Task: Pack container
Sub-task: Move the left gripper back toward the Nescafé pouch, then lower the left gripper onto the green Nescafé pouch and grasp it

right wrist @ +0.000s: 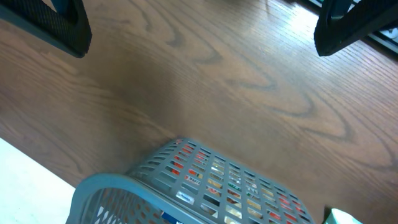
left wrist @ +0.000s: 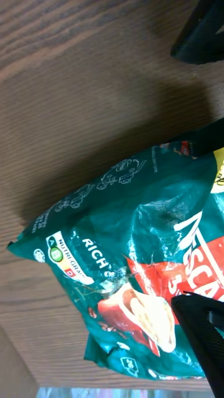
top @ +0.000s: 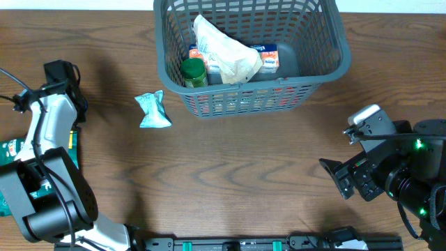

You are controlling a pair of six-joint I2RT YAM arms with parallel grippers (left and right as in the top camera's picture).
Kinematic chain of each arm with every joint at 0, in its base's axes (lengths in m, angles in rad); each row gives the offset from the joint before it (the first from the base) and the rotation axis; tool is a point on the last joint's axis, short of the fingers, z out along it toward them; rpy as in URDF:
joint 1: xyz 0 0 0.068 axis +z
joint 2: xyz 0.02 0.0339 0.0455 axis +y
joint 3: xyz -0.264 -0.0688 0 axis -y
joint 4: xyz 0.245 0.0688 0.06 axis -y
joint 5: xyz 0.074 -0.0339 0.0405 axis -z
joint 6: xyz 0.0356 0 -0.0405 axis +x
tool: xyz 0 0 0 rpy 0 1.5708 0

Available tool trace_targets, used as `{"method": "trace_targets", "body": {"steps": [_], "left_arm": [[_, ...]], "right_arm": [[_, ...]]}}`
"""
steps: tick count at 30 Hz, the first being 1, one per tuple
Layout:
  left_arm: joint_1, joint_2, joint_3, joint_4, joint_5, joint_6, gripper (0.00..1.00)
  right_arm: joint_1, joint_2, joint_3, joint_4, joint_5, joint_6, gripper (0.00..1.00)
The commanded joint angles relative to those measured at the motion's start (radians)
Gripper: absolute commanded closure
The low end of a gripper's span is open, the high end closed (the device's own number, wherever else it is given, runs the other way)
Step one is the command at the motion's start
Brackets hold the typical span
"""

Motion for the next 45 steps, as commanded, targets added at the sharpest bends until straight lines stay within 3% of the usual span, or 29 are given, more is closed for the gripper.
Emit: {"method": "trace_targets", "body": {"steps": [1,24,27,31,32,39,45], "left_arm": [[0.011,0.012,-0.004,-0.003,0.037,0.014,0.01],[0.096,0.289,-0.005,0.062,0.259,0.074,0.03],[0.096,0.307,-0.005,0.071,0.281,0.084,0.34],[0.096,0.31,-0.004,0.072,0.283,0.084,0.9],[0.096,0.309,-0.004,0.072,0.284,0.084,0.94],[0.084,0.243,0.039,0.029,0.284,0.117,0.94],[0.008,0.002,0.067,0.08,0.296,0.219,0.94]], "right_arm": [[0.003,-0.001,0.0,-0.001,0.006,0.013,0.01],[0.003,-0.001,0.0,-0.001,0.006,0.013,0.01],[0.003,-0.001,0.0,-0.001,0.006,0.013,0.01],[0.003,-0.001,0.0,-0.001,0.006,0.013,0.01],[0.003,-0.001,0.0,-0.001,0.006,0.013,0.01],[0.003,-0.001,0.0,-0.001,0.006,0.013,0.01],[0.003,-0.001,0.0,-0.001,0.006,0.013,0.01]]}}
